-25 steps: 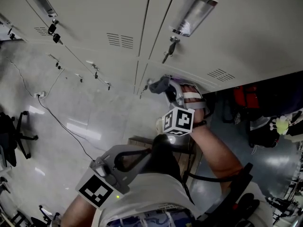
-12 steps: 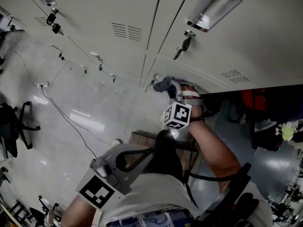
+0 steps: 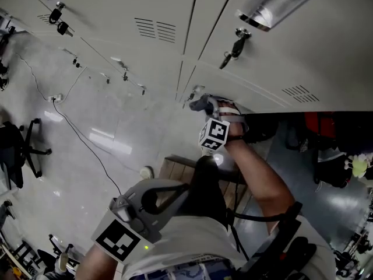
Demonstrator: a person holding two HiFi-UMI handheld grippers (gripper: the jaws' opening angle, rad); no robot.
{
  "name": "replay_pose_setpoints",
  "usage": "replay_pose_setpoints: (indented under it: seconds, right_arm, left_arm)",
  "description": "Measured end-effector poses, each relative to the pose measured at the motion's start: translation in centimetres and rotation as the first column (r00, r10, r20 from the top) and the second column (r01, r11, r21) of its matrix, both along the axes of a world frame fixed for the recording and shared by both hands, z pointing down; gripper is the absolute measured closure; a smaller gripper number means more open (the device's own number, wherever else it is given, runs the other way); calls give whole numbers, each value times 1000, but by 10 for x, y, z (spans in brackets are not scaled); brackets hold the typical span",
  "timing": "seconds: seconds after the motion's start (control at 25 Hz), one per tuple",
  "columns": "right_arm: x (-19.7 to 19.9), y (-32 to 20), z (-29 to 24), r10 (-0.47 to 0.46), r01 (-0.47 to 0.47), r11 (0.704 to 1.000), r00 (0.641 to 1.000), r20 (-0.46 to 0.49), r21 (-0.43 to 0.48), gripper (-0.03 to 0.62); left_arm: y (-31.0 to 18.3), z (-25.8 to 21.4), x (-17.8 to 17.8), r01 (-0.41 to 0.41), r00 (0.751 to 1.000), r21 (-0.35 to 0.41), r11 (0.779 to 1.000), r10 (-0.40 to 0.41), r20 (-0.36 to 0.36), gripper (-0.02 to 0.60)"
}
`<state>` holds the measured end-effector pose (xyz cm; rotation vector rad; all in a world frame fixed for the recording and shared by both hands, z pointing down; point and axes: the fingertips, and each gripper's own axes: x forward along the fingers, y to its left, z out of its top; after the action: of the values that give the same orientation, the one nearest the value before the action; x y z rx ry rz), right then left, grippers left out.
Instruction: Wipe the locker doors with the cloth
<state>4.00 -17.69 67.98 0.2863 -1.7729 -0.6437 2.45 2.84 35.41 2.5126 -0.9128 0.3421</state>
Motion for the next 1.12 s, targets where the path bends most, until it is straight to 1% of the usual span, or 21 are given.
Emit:
replay_pose_setpoints:
  seconds: [0.12, 0.2, 0.32, 0.52, 0.6, 0.68, 0.76, 1.0, 1.12]
  right_arm:
    - [-2, 0, 27, 4, -5, 999, 1000, -10, -33, 482]
    - [-3, -1, 39, 31, -32, 998, 999, -5, -59, 482]
    - [-5, -2, 46, 76, -75, 994, 997, 4, -85, 482]
    - [-3, -3, 65, 108, -110, 988, 994, -19, -113, 482]
    - [-3, -1, 61, 118, -119, 986, 993, -17, -119, 482]
    - [-3, 4, 44, 124, -123, 985, 992, 0, -120, 482]
    - [-3, 8, 16, 126, -122, 987, 991, 32, -103, 482]
    - [-3, 15, -102, 117, -120, 993, 981, 155, 10, 482]
    - [-6, 22, -160, 88, -106, 991, 976, 201, 80, 482]
  left_arm:
    - [-1, 3, 1, 2, 1000, -7, 1000, -2, 2, 580]
    - [-2, 4, 1, 4, 1000, -10, 1000, -4, 3, 580]
    - [-2, 6, -1, 14, 1000, -13, 1000, -14, 3, 580]
    - [-2, 7, -3, 26, 1000, -9, 1000, -26, 3, 580]
    - [-1, 5, -3, 30, 1000, -6, 1000, -30, -2, 580]
    - [0, 1, -1, 29, 1000, 5, 1000, -29, -11, 580]
    - [1, -5, 0, 21, 1000, 27, 999, -21, -20, 580]
    - [6, -23, 1, -20, 999, 83, 996, 24, -43, 580]
    - [9, -31, -1, -40, 998, 112, 993, 45, -44, 580]
